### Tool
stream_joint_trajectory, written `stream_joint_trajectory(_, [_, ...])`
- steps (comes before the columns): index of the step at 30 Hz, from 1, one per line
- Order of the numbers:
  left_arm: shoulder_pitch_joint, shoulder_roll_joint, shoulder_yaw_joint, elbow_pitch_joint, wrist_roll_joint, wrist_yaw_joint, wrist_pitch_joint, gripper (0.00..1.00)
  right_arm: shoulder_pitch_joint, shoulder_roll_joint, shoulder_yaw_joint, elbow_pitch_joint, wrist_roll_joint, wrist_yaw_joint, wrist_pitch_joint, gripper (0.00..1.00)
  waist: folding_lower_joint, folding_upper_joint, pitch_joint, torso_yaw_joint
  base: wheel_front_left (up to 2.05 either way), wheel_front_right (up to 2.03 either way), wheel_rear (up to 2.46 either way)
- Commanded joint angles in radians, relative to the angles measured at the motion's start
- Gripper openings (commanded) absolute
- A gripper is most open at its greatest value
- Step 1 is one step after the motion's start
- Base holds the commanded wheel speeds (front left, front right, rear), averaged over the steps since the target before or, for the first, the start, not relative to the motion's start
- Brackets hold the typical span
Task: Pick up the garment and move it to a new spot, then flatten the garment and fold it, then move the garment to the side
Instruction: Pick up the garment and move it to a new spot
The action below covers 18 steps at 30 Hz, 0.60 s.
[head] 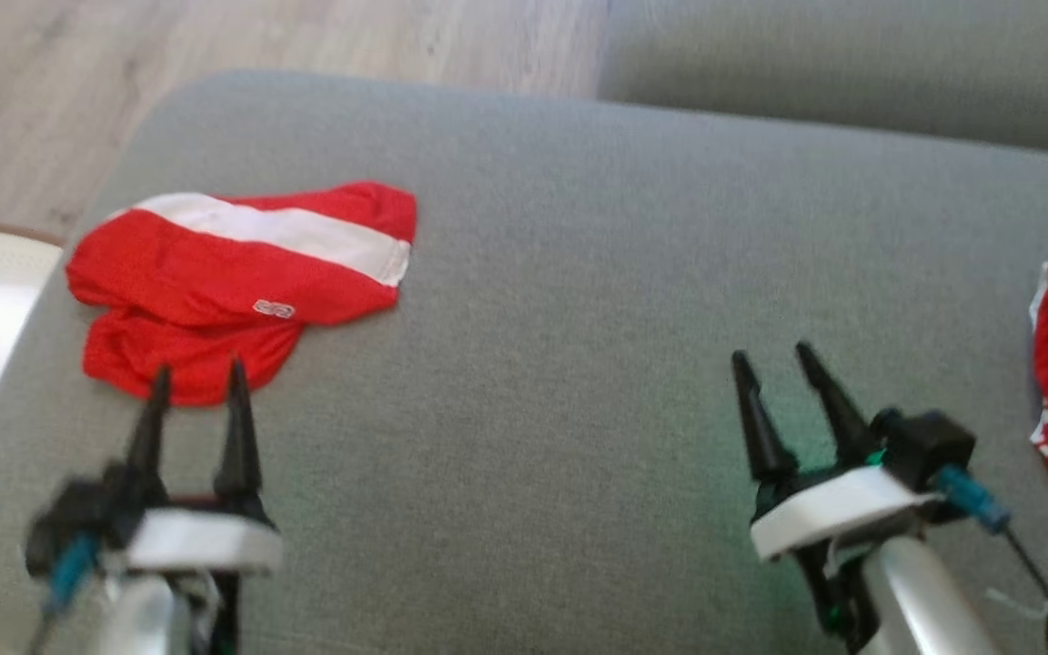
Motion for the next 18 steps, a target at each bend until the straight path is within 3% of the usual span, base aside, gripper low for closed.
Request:
stream_joint_trajectory(1, [-0.071,0.030,0.034,-0.027,0.010,0.004,0.001,1.00,-0.047,-0.001,0.015,-0.038,-0.009,0.007,-0.001,1.00,-0.0001,0.0000,0.040,-0.015,0.00,0.00,0.00])
stream_joint_trajectory(6, [-0.264,0.146,-0.021,0.094,0.002,0.001,0.110,1.00,-0.066,-0.001,-0.046,-0.094,-0.064,0.007,0.033,1.00,-0.0001,0.0000,0.130,-0.028,0.00,0.00,0.00])
stream_joint_trajectory(13, [-0.502,0.382,-0.247,0.282,-0.153,0.000,0.324,1.00,-0.116,-0.001,-0.073,-0.196,-0.115,0.007,0.086,1.00,-0.0001,0.0000,0.241,-0.072,0.00,0.00,0.00])
stream_joint_trajectory(14, [-0.546,0.434,-0.320,0.328,-0.210,0.000,0.384,1.00,-0.126,-0.001,-0.083,-0.222,-0.118,0.007,0.095,1.00,-0.0001,0.0000,0.262,-0.082,0.00,0.00,0.00])
stream_joint_trajectory(18, [-0.611,0.494,-0.435,0.420,-0.303,0.000,0.494,1.00,-0.140,-0.001,-0.100,-0.259,-0.084,0.007,0.104,1.00,-0.0001,0.0000,0.300,-0.100,0.00,0.00,0.00])
